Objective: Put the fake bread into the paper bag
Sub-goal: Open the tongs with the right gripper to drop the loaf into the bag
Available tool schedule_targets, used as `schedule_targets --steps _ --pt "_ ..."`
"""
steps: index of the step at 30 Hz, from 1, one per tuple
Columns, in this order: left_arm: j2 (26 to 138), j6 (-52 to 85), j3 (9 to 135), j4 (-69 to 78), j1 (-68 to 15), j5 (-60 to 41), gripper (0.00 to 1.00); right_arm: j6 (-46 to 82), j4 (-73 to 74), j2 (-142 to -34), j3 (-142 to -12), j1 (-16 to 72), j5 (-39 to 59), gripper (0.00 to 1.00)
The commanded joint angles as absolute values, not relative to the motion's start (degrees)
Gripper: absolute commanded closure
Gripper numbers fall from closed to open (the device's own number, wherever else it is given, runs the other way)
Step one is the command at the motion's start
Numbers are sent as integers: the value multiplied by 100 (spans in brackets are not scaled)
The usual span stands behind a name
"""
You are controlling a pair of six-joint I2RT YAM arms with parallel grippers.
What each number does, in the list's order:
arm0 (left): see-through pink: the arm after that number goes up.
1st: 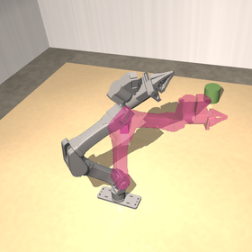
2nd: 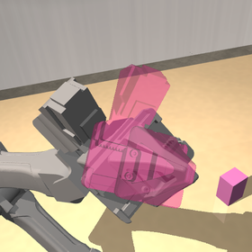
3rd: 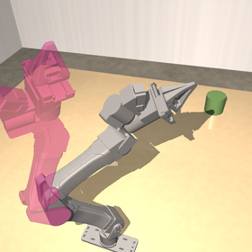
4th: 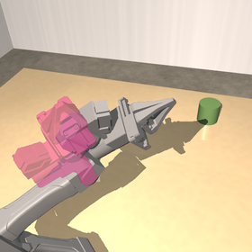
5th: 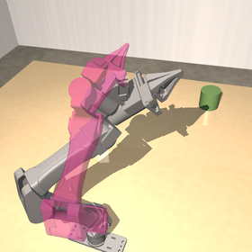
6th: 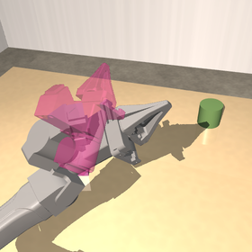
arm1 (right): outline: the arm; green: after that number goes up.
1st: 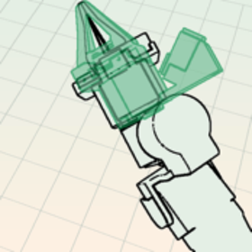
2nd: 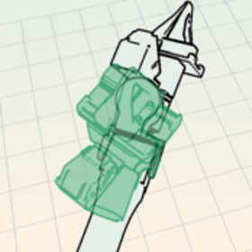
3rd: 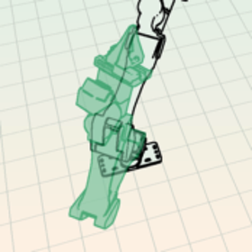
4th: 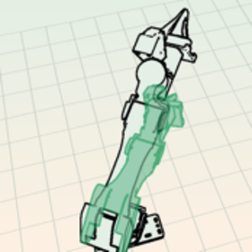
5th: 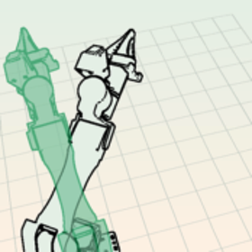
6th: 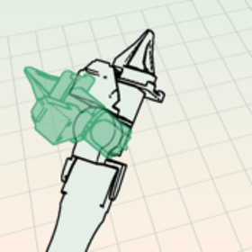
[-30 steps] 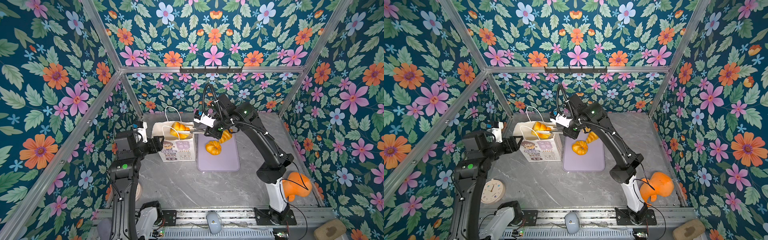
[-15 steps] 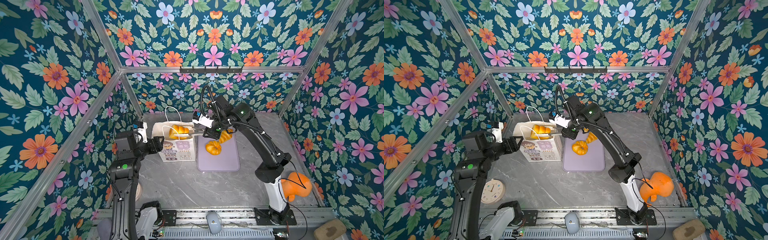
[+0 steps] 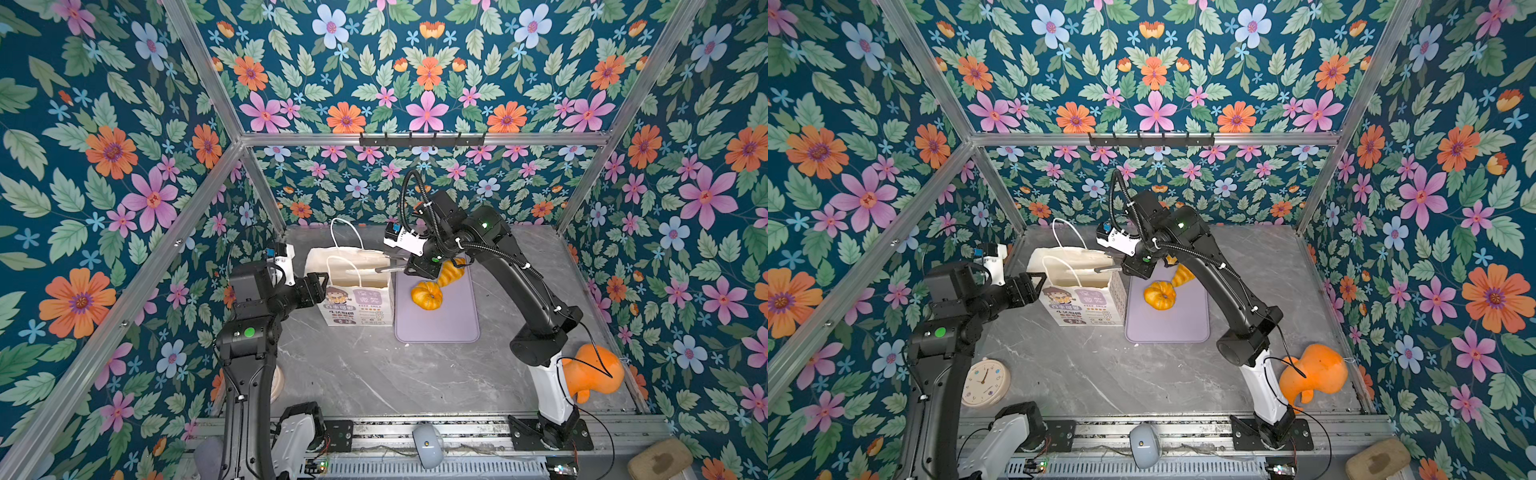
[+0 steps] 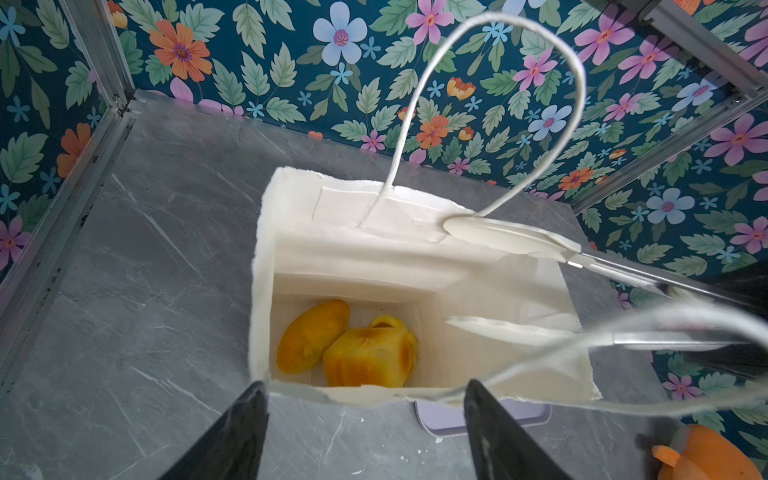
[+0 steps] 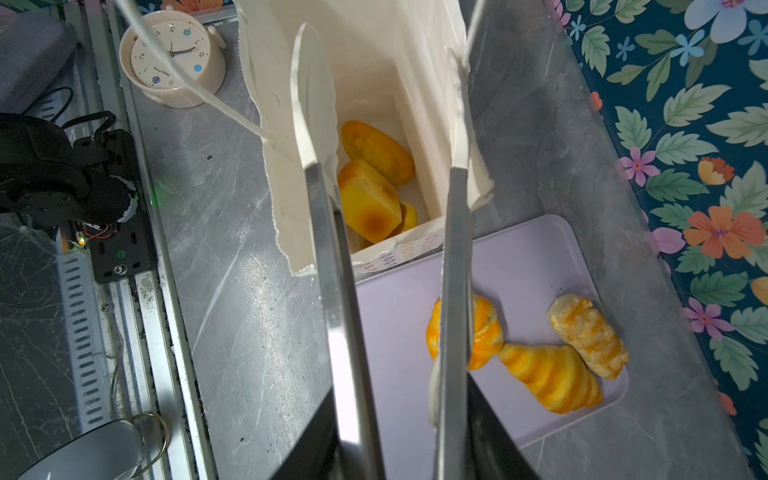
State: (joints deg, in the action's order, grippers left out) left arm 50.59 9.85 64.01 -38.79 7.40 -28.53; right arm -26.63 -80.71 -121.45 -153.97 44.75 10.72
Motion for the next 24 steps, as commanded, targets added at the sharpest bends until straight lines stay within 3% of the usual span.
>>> schedule_targets --steps 1,24 --pt "5061 912 6472 -3894 738 -2848 25 -2664 -7889 -12053 -15451 4490 1145 60" --pt "5032 868 6379 -3937 738 -2711 24 -2187 -7291 -10619 -14869 4603 1213 60"
